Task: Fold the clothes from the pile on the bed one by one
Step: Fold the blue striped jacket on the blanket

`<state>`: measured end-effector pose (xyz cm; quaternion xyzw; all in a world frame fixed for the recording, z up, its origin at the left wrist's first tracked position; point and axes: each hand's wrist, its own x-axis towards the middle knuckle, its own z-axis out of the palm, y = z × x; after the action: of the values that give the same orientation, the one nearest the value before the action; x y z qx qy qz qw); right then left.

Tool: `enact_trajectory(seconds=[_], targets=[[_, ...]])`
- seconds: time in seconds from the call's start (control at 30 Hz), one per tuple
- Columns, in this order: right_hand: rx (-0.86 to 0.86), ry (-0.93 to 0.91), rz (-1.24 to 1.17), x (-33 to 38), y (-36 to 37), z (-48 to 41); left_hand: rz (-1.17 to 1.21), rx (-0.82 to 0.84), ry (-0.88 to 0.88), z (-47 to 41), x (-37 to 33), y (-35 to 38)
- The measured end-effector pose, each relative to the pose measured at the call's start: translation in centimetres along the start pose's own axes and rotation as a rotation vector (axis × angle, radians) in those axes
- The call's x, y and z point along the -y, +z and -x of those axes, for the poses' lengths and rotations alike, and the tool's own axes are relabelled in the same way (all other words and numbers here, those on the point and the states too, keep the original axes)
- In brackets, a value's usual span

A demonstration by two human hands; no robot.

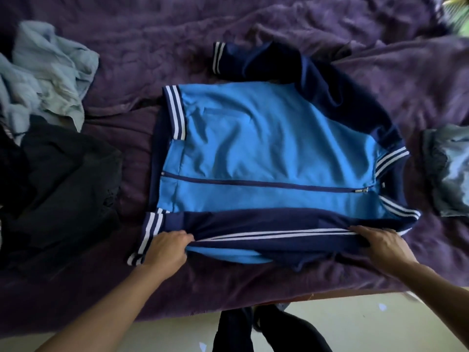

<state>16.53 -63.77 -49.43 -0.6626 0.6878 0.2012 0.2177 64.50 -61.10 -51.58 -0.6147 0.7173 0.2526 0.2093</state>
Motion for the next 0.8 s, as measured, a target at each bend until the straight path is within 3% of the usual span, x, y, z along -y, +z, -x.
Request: enact_trajectory(seconds=[0.13, 0.47, 0.63, 0.8], targets=[[-0.007, 0.084, -0.087, -0.4, -6.3, -4.2, 0.125, 0.015, -0.016, -3.7, 2.1, -8.5], [-0.225, 0.007, -0.131, 0.8, -19.6, -21.3, 0.103, -0.3, -0.234, -18.7, 3.9, -25.0], [-0.25, 0.069, -0.055, 0.9, -20.8, -28.5, 0.033, -0.376, -0.4, -25.7, 3.1, -25.6], [-0.462, -0.027, -0.106, 3.1, -21.3, -31.2, 0.034, -0.301, -0.269, -28.9, -0.2, -21.1]])
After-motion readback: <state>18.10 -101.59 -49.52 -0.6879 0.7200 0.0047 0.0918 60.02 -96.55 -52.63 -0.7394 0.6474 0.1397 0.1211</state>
